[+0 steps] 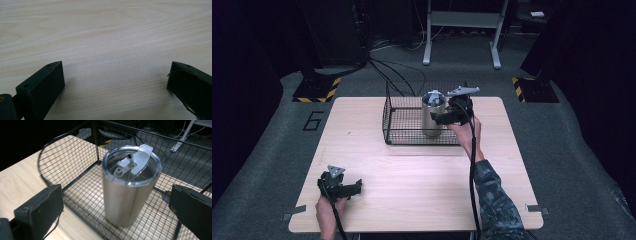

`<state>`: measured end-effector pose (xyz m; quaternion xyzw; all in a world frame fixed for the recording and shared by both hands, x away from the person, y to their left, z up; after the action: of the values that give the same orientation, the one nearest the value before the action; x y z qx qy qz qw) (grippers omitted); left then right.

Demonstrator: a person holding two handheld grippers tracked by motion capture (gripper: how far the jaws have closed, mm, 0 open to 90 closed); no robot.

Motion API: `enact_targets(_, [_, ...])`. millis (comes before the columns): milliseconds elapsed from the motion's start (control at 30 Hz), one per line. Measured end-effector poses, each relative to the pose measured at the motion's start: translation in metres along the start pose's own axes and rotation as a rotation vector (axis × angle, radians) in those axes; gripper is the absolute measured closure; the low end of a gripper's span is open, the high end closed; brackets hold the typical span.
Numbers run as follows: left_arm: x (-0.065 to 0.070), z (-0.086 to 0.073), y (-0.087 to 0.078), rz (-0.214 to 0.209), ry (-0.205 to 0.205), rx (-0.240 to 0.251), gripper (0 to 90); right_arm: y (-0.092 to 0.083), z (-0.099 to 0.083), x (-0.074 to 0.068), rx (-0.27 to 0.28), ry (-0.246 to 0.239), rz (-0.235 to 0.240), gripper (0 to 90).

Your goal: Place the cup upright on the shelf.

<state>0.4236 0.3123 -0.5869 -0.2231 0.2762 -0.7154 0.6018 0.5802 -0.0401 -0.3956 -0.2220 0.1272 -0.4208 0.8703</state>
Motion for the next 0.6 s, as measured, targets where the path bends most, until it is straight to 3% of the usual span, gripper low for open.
enact_targets(333, [0.0, 0.0, 0.0, 0.001, 0.0, 0.002, 0.8, -0.057, -0.028, -0.012, 0.027, -0.069, -0.011, 0.0])
enact_targets(600, [0.0, 0.0, 0.0, 0.003, 0.003, 0.002, 0.8, -0.092, -0.072, -0.005, 0.012, -0.061, -0.076, 0.0])
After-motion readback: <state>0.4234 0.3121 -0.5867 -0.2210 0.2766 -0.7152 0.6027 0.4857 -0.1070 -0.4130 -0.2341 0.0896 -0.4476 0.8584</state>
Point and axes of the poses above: each handheld gripper's, and its own axes: y roughly forward along the jaws, z roughly out of its top, x roughly to its right, the point moved 8 cm from there along y, roughly forward along the jaws, and after that the axes turned 2 degrees about x, right-handed, at the moved point
